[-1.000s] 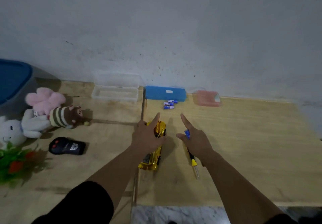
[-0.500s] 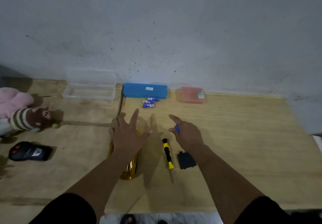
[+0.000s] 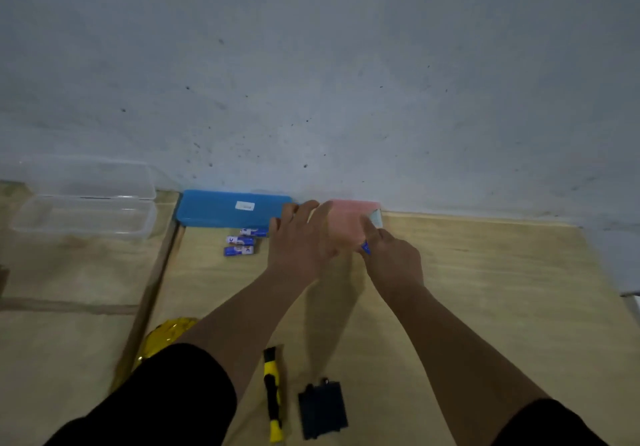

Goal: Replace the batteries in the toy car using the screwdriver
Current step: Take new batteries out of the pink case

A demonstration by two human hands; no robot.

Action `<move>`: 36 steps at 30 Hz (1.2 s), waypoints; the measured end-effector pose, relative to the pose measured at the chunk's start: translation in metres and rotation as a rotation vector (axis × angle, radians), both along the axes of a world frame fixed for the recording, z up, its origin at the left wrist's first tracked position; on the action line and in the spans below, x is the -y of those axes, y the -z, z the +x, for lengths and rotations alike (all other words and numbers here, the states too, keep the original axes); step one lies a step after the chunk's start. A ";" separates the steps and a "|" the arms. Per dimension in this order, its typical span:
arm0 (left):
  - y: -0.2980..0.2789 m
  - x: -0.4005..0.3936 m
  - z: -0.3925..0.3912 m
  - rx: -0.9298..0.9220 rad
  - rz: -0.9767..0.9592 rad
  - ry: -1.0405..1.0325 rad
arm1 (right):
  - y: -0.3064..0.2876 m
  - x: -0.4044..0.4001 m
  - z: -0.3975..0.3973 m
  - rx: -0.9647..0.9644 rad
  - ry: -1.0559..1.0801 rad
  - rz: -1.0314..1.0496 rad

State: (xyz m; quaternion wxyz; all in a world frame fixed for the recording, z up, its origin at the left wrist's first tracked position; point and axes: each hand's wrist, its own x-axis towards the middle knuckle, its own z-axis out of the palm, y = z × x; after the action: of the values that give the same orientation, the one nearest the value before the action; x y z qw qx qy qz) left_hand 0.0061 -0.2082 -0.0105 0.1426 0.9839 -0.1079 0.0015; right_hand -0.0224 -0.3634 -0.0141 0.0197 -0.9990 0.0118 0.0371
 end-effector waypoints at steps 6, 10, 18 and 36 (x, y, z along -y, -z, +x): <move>0.030 0.026 0.024 0.042 -0.013 -0.029 | 0.028 0.012 0.018 0.159 -0.123 -0.083; 0.029 0.024 0.027 0.047 -0.003 -0.013 | 0.032 0.013 0.018 0.233 -0.111 -0.044; 0.023 0.029 0.028 0.022 0.016 -0.036 | 0.024 0.016 0.018 0.323 -0.225 0.131; 0.023 0.036 0.025 0.027 0.032 -0.082 | 0.033 0.025 0.030 0.397 -0.502 -0.201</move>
State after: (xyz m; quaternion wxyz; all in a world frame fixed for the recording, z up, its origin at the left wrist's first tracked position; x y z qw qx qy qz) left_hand 0.0314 -0.2444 -0.0334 0.1253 0.9895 -0.0694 0.0188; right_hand 0.0079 -0.3880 -0.0472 -0.0869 -0.9554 -0.2353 -0.1557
